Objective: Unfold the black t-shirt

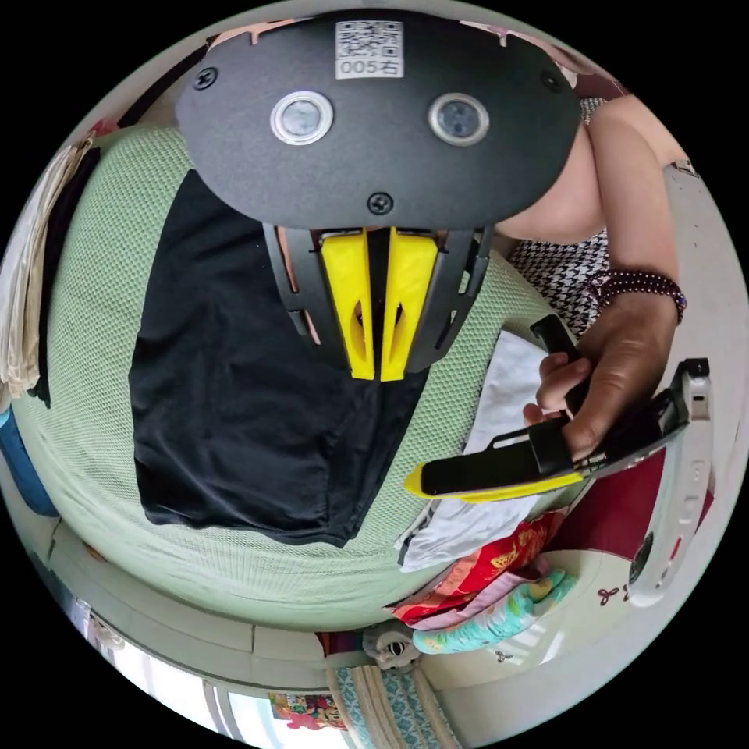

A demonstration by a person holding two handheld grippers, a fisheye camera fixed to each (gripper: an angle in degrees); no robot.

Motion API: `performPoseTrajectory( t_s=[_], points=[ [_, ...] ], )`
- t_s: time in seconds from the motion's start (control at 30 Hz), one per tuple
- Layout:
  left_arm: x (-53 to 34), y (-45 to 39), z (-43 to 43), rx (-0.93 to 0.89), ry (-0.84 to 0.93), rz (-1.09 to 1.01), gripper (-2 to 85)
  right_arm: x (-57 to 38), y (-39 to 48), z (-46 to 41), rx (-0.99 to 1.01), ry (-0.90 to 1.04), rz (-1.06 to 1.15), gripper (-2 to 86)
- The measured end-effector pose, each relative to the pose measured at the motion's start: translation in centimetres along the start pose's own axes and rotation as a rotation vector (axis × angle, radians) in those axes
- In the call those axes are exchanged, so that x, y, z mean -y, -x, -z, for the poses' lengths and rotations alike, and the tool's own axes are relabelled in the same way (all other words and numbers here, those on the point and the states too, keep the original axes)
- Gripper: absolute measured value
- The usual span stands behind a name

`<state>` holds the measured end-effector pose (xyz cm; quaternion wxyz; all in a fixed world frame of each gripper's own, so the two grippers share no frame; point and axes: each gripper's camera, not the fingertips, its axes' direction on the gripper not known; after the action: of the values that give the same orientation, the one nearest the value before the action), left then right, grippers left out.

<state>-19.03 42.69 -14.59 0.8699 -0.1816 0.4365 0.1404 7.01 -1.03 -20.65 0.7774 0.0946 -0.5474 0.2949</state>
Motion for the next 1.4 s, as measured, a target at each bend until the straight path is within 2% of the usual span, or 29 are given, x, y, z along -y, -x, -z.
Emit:
performPoseTrajectory(
  t_s=[0.13, 0.33, 0.47, 0.67, 0.9, 1.2, 1.4],
  points=[
    [0.1, 0.0, -0.1, 0.014, 0.006, -0.005, 13.5, 0.3, -0.8, 0.5, 0.067, -0.031, -0.009, 0.5],
    [0.2, 0.0, 0.0, 0.004, 0.0, 0.009, 13.5, 0.8, 0.7, -1.2, 0.122, 0.061, 0.055, 8.6],
    [0.3, -0.6, 0.0, 0.012, -0.002, -0.01, 13.5, 1.2, 2.2, -2.3, 0.051, 0.086, 0.104, 9.9],
    [0.6, -0.9, 0.0, 0.0, -0.001, -0.016, 13.5, 1.8, 2.4, -3.2, -0.093, 0.103, 0.054, 4.9],
    [0.7, -1.3, -0.2, 0.011, 0.011, -0.034, 13.5, 2.2, 0.2, -2.3, 0.019, 0.091, 0.005, -0.6],
    [0.6, -0.7, -0.2, 0.022, 0.021, -0.017, 13.5, 1.8, -0.8, 0.0, 0.078, -0.007, 0.01, -0.9],
    [0.7, -0.6, -0.2, 0.026, 0.019, -0.027, 13.5, 1.7, 0.8, -0.1, 0.034, -0.032, 0.082, -0.9]
  ],
)
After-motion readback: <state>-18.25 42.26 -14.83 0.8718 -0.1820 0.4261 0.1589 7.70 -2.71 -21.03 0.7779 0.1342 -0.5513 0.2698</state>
